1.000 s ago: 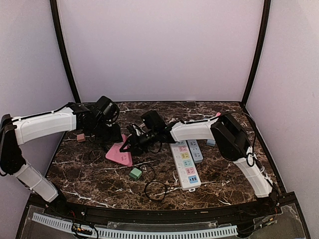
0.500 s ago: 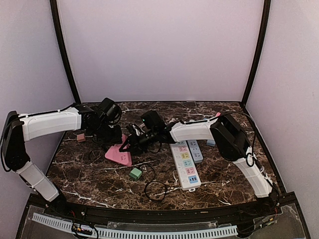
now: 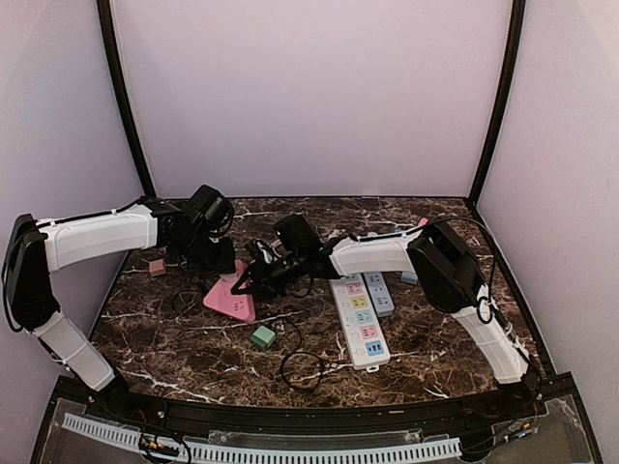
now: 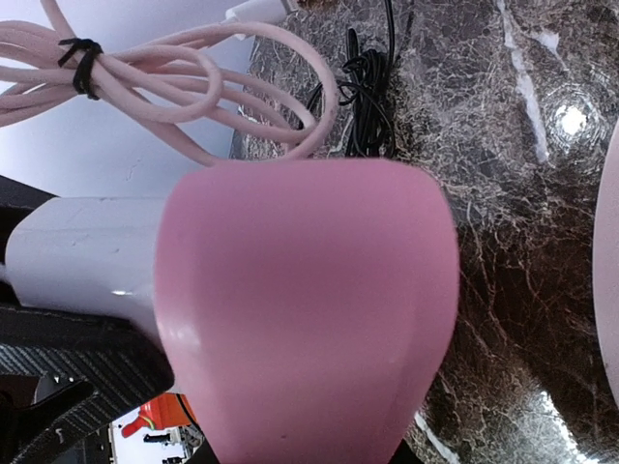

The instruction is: Pull the plug off the socket

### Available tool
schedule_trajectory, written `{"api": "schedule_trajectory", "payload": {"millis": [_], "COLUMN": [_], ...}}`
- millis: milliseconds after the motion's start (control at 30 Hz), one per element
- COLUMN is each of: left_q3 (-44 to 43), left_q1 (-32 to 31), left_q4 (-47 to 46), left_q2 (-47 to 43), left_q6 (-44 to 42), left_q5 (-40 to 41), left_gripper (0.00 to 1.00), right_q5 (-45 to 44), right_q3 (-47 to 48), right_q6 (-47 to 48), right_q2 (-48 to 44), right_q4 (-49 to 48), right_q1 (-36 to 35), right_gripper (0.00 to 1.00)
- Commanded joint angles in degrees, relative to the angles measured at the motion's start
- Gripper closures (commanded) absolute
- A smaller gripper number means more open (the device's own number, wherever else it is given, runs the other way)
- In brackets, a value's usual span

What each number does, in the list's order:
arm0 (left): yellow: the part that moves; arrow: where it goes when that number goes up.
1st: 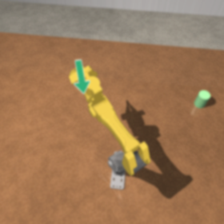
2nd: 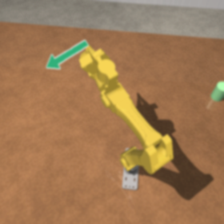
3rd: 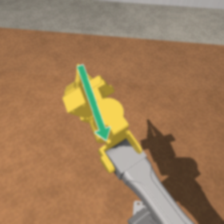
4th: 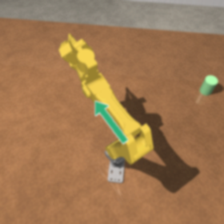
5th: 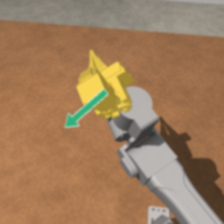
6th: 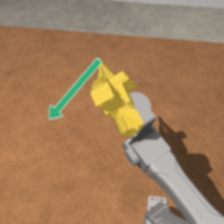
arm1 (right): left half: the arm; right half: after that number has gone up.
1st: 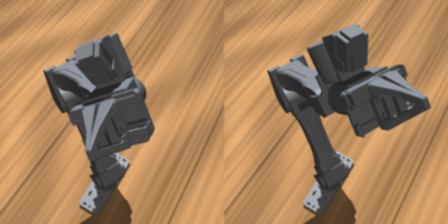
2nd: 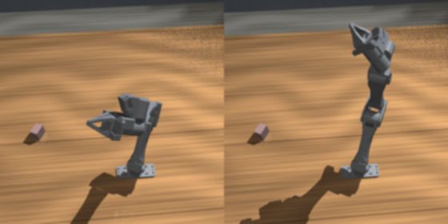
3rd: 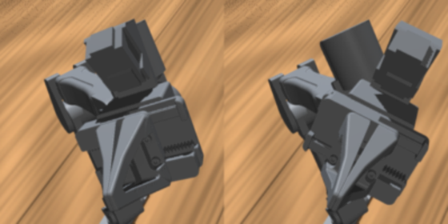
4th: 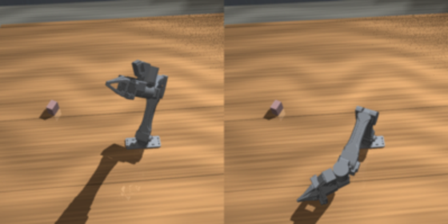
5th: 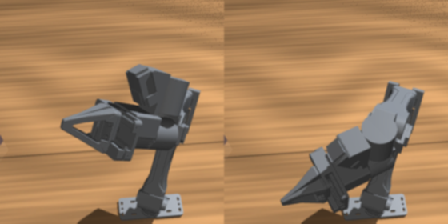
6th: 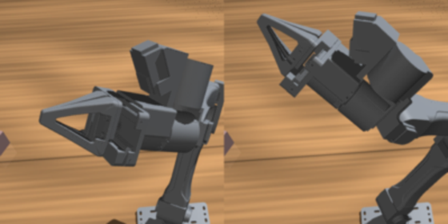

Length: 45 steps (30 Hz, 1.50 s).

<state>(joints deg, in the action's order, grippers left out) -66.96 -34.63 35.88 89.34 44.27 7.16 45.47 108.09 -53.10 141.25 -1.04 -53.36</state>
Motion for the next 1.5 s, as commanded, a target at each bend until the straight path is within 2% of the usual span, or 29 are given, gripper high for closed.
{"api": "schedule_trajectory", "payload": {"millis": [0,167,333,867,1067,1467], "left_q3": [-1.3,-1.8,-2.0,-1.0,-0.2,-0.5], "left_q1": [1.0,1.1,1.1,1.0,1.0,-0.6], "left_q4": [1.0,1.3,1.9,3.0,0.6,5.9], "left_q2": [0.3,0.0,-2.7,-11.1,-13.3,-12.0], "left_q6": [-1.4,-1.6,-0.9,-3.0,-3.9,-5.0], "left_q5": [0.9,-0.3,-2.1,-3.1,-6.3,-2.0], "left_gripper": [0.69,0.87,0.96,0.98,0.99,1.00], "right_q5": [1.6,1.0,-0.2,-1.8,-2.2,-3.2], "right_q3": [1.5,1.5,1.5,-1.6,-3.0,-1.8], "right_q6": [-0.1,-0.2,-0.5,-3.3,-2.9,-2.8], "right_q2": [0.3,0.3,0.5,-0.3,-1.8,-2.3], "right_q4": [-2.3,-2.1,-0.8,-3.5,-5.3,-4.6], "right_q1": [-0.5,-0.3,-0.1,0.6,0.9,1.3], "right_gripper": [1.00,1.00,1.00,1.00,1.00,1.00]}}
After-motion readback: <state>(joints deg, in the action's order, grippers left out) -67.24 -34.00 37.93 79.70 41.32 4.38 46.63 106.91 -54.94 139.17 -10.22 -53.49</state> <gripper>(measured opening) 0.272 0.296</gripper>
